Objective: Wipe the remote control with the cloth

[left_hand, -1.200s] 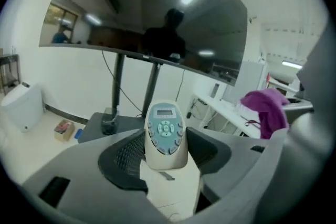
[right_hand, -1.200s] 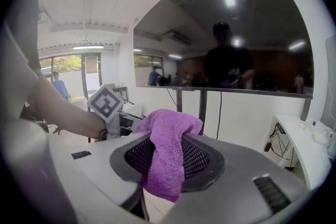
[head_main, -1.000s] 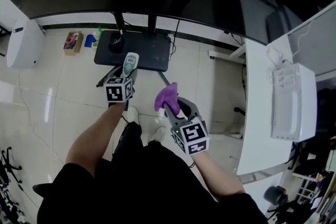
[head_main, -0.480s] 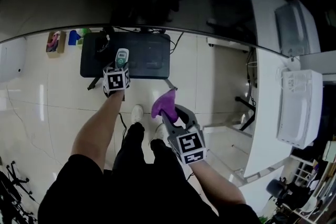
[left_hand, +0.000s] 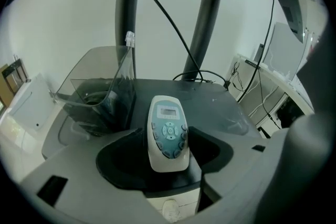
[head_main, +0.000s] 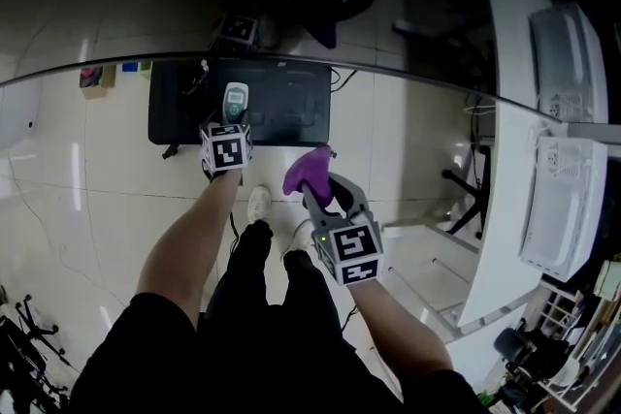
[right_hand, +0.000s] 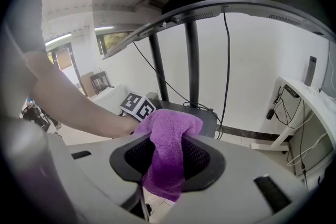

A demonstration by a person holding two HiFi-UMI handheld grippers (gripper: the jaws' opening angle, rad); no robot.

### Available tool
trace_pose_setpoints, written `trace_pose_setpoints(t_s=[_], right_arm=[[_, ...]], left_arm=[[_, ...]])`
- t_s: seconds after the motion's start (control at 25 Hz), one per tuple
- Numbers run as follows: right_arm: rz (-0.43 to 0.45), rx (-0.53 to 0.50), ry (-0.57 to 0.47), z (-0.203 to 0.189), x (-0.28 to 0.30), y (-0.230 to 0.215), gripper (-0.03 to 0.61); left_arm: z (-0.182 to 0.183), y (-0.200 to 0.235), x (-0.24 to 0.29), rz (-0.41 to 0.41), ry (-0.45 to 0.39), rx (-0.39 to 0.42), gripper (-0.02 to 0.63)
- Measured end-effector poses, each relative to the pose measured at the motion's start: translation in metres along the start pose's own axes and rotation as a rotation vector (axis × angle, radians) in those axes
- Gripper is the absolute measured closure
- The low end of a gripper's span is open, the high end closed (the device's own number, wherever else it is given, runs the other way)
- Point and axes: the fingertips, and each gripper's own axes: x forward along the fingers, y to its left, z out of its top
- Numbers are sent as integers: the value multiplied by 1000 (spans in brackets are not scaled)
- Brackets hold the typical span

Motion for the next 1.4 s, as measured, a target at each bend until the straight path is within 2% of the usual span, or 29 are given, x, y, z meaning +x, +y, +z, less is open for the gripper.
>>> trace_pose_setpoints(t_s=[0.04,0.28,0.6,0.8,0.96,1.12,1.24,1.4], right_arm=[[-8,-3,0,1,5,-4,433],[-69,-50,29,-2,66,-37,430],[-84,-108,128,-26,179,-68,414],[-112,-128,181,-38,212,-80,390],[-131,-130,176,-35,207,-79,363],[-119,-99,138,-25,178,-72,351],[-85,-86,91,-13,135,-56,351],[-12,-54,-6,7,53,-18,353]], left_arm=[[-1,1,-1,-1,1,0,342],[-7,1,-28,-26,7,-12,342],[-50,4,-89,-53,11,23,342],[-69,0,-125,-80,12,28,344],[-70,-4,-134,-90,1,51,344],[-54,-17,-143,-106,-43,86,344],[-33,-35,-159,-128,-105,145,344],[-2,-70,-207,-170,-179,201,374]])
